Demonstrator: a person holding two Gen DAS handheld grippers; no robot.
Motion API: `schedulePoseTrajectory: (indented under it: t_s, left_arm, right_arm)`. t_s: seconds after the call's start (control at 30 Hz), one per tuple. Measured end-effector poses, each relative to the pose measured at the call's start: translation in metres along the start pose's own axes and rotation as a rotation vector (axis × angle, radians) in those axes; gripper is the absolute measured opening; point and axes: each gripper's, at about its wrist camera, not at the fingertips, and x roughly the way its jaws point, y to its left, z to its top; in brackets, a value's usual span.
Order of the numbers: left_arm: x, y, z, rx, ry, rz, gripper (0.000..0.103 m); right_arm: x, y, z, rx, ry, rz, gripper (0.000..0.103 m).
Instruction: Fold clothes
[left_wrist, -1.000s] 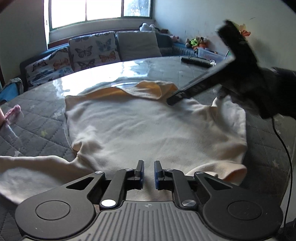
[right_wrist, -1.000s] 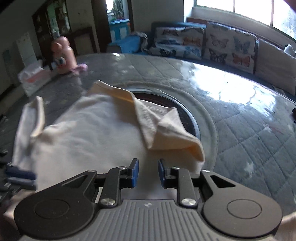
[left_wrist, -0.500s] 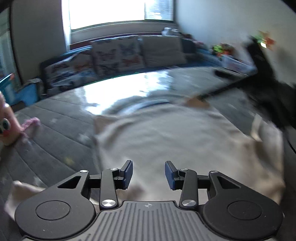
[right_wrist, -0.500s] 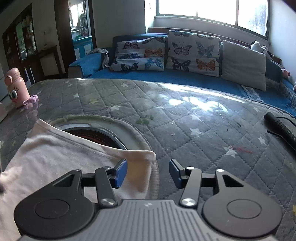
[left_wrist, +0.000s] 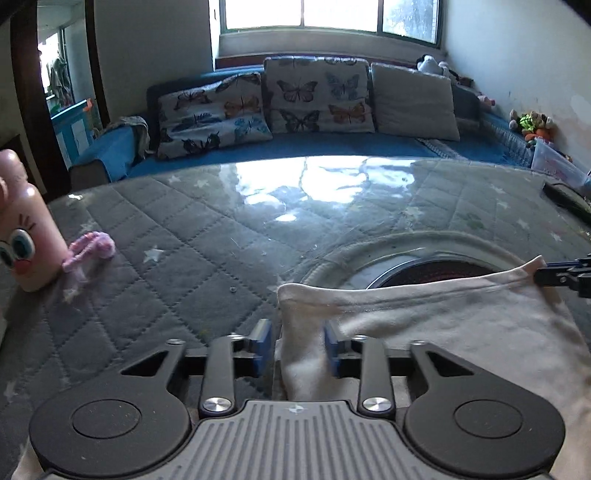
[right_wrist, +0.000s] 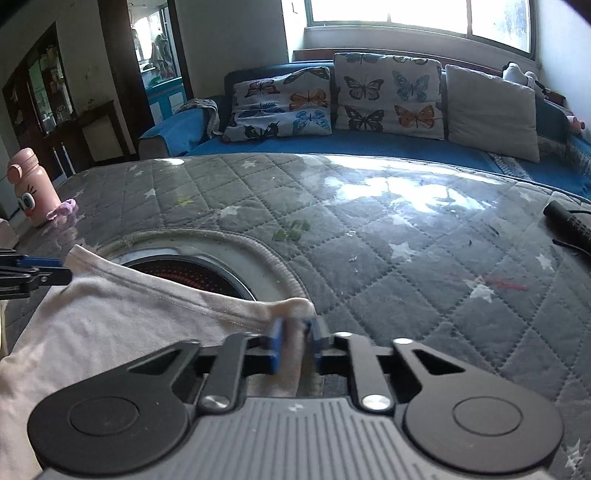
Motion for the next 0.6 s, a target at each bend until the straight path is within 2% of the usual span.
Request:
schedulePoseTrajectory:
  t_s: [0.03,0.1,0.23,0.33,0.43,0.47,0.53,0.6]
  left_arm:
    - [0.002,-0.001,0.0,0.002,-0.005,0.007,0.01]
    - [0.001,-0.003,0.001,0.005,-0.015,-0.003,0.008]
    - [-0.008,-0.006,0.008,0.007,-0.083,-0.032,0.007]
    - [-0.002,-0.007,0.012,-0.007,-0.079,-0.049,0.008]
    - [0.001,-0.006,0.011,-0.008,-0.047,-0.057,0.012]
    - [-0.004,-0.004,0.009,-0.002,-0.05,-0.059,0.014]
    - [-0.012,-0.001,0.007,0.008,-0.057,-0.061,0.021]
    - [-0.025,0.002,0.003,0.015,-0.067,-0.054,0.032]
  right_arm:
    - [-0.001,0.0,0.0,-0.003,-0.006,-0.005,0.007]
    - [-0.005,0.002,-0.001,-0.012,-0.025,-0.018,0.006]
    - [-0.016,0.004,0.0,-0.027,-0.078,-0.062,0.005]
    - [-0.015,0.004,0.001,-0.029,-0.078,-0.092,0.005]
    - [-0.007,0.002,-0.002,-0.023,-0.039,-0.116,0.01]
    - [-0.007,0.001,-0.003,-0.016,-0.034,-0.117,0.015]
    - [-0.012,0.001,-0.004,-0.017,-0.041,-0.12,0.017]
    - [-0.021,0.005,-0.005,-0.029,-0.049,-0.115,0.02]
